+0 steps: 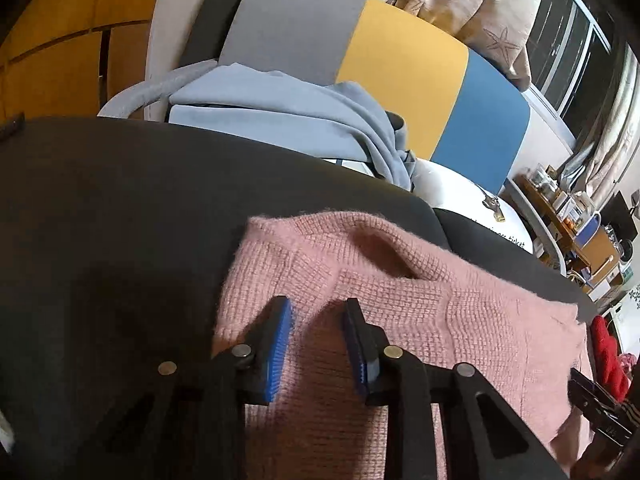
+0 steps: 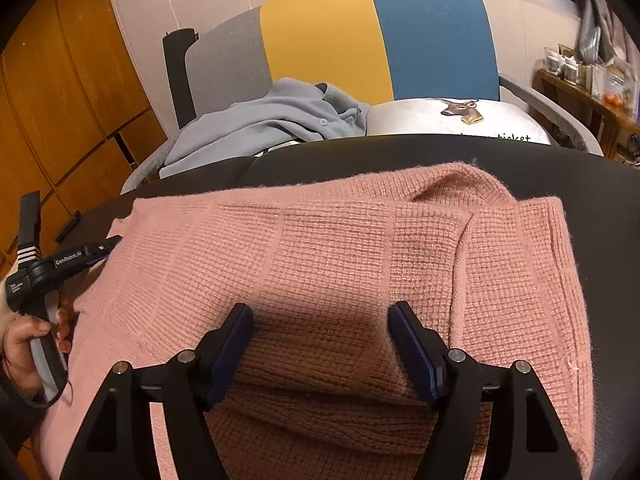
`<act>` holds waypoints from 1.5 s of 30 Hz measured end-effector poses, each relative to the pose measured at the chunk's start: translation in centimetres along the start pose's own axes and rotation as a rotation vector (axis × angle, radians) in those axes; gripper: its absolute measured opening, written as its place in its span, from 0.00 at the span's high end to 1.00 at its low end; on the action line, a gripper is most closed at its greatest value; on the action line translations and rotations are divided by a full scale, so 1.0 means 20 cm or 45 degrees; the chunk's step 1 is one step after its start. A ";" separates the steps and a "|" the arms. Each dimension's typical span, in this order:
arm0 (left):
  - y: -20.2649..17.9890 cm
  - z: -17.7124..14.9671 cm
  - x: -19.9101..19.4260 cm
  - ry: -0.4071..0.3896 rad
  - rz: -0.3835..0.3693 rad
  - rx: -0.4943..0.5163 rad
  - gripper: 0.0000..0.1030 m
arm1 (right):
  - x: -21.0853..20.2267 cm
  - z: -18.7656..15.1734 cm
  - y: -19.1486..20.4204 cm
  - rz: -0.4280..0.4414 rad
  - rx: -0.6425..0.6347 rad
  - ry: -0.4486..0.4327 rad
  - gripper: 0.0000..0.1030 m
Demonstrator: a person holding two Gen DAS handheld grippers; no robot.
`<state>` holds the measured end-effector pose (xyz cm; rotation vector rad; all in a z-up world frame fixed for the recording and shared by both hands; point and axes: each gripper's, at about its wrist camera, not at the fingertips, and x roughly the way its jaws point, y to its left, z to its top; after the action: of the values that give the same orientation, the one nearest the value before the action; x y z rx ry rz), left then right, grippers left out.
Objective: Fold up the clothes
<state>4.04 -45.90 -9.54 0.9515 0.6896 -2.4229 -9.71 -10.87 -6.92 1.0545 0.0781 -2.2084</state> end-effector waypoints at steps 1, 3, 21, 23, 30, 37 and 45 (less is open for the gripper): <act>-0.02 0.02 0.01 0.007 0.021 0.015 0.73 | 0.00 0.00 0.00 0.002 0.001 -0.001 0.28; -0.05 0.05 0.03 0.022 0.063 0.044 0.73 | 0.01 0.01 0.00 0.002 0.000 -0.001 0.27; 0.22 -0.46 -0.66 0.141 -0.145 0.025 0.62 | -0.68 -0.38 -0.45 0.363 0.414 -0.005 0.00; 0.30 -0.58 -0.75 0.154 -0.133 0.013 0.60 | -0.79 -0.54 -0.57 0.401 0.523 0.046 0.00; 0.41 -0.87 -0.95 0.173 -0.214 -0.034 0.57 | -0.96 -0.93 -0.59 0.668 0.656 0.121 0.00; 0.41 -0.99 -1.06 0.249 -0.317 -0.056 0.57 | -0.90 -1.05 -0.38 0.880 0.610 0.192 0.00; 0.31 -1.06 -1.07 0.332 -0.467 -0.028 0.57 | -0.91 -1.10 -0.27 0.799 0.451 0.078 0.00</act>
<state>32.27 -33.40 -9.51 1.2386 1.0628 -2.6168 9.75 10.47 -9.98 1.1383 -0.5622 -1.6449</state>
